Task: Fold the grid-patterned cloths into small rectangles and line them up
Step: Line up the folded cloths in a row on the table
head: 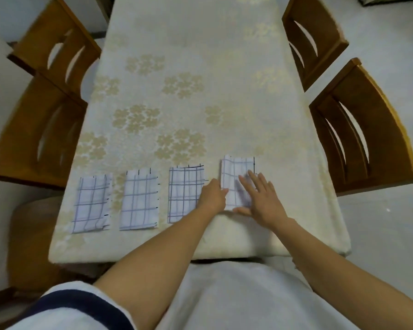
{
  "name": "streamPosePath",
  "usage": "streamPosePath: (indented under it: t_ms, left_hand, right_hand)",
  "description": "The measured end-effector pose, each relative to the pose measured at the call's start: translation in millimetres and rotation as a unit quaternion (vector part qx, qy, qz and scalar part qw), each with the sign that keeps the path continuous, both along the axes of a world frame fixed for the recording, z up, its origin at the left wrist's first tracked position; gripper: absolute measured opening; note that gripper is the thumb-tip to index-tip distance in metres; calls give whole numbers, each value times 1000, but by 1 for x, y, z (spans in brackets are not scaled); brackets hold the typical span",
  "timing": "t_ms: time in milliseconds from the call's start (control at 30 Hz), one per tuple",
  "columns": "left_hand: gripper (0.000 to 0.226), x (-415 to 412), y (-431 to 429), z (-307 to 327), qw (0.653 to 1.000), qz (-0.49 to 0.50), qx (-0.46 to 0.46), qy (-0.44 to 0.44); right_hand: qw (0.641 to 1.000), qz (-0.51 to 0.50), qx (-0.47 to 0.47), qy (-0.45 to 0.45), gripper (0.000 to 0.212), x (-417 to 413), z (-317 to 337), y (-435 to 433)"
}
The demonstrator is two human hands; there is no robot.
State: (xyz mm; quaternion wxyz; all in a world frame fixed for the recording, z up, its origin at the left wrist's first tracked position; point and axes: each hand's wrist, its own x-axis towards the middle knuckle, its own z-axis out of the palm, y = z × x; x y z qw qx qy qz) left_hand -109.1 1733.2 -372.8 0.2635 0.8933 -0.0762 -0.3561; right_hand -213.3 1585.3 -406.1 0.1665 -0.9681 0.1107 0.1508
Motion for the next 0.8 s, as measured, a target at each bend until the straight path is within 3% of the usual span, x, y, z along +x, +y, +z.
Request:
streamPosePath:
  t_ms: [267,533,800]
  left_hand:
    - [25,-13,18,-3,1000,6,-2,-16]
    - [50,-21,18,-1,997,-52,22,-62]
    - [39,-27,26,3,987,-123,55,-86]
  right_hand:
    - [996,75,-27,34,98,1,-7,2]
    - [998,58,-9,5,80,-9,-8,7]
    - [996,77,-36,11,93,-14,-7,10]
